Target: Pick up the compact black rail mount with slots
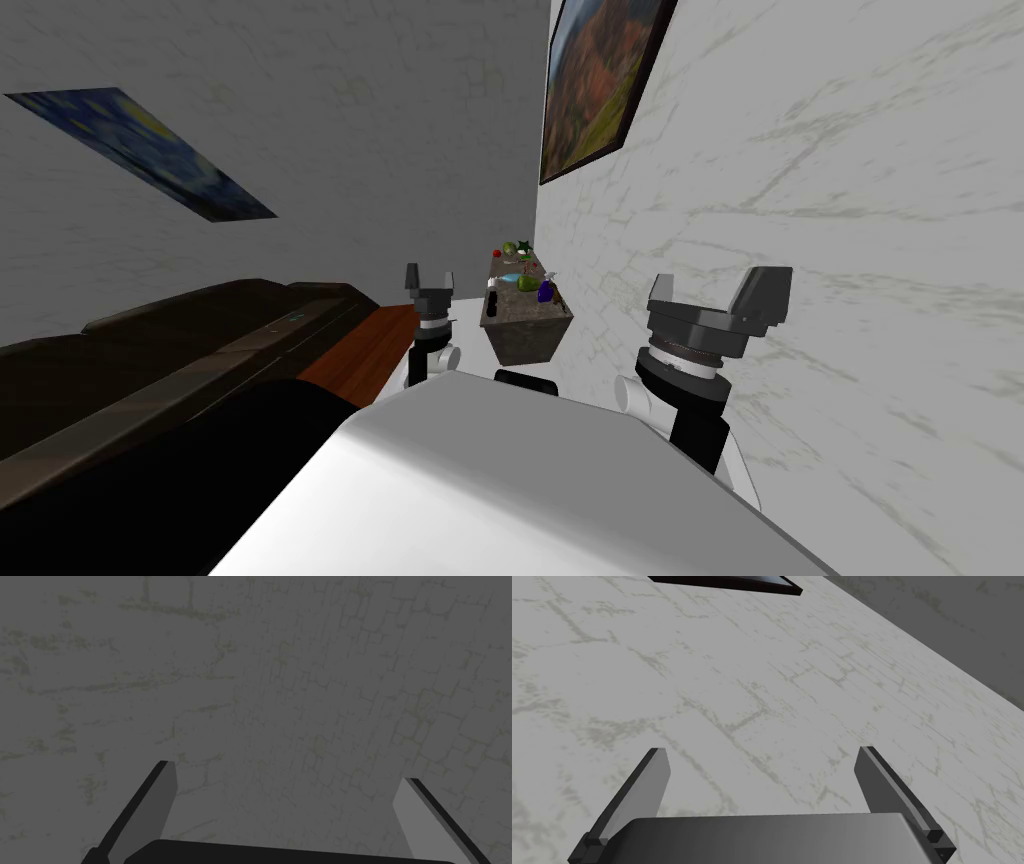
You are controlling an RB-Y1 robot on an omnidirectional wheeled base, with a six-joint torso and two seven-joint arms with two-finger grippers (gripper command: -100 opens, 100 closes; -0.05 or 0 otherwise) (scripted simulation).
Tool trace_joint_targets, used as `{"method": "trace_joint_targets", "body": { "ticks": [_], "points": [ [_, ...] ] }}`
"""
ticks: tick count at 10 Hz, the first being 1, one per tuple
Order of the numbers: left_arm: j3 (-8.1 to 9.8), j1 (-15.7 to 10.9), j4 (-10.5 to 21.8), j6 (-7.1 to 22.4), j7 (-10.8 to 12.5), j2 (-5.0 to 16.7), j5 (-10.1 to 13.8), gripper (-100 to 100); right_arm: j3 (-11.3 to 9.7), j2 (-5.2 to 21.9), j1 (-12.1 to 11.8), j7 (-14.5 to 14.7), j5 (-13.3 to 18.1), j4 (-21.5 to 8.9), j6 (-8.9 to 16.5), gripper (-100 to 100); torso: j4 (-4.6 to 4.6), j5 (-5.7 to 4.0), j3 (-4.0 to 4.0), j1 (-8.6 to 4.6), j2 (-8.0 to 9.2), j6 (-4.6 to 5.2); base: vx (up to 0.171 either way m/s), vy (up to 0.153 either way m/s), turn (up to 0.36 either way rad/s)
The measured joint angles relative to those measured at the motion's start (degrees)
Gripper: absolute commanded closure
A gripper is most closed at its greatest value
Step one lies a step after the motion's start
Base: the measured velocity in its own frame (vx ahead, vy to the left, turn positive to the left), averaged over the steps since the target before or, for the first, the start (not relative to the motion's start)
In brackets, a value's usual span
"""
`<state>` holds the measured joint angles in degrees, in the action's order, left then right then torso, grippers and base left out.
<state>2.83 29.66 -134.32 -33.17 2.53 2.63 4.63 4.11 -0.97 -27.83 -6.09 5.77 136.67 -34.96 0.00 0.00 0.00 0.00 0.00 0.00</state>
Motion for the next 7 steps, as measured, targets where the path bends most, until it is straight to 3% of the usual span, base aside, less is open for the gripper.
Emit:
{"method": "trace_joint_targets", "body": {
  "ticks": [3, 7],
  "points": [
    [0.72, 0.3, -0.8, 2.9, 2.0, 3.5, 0.0, -100, 0.0, 0.0, 0.0, 0.0, 0.0, 0.0, 0.0, 0, 0.03, 0.15, 0.08, 0.71, 0.14, 0.01, -0.041, 0.169, -0.140],
    [1.99, 0.7, -2.1, 8.7, 5.7, 8.4, 0.3, -100, 0.0, 0.0, 0.0, 0.0, 0.0, 0.0, 0.0, 0, 0.07, 0.14, 0.16, 0.55, 0.26, -0.01, -0.072, 0.138, -0.149]
  ]
}}
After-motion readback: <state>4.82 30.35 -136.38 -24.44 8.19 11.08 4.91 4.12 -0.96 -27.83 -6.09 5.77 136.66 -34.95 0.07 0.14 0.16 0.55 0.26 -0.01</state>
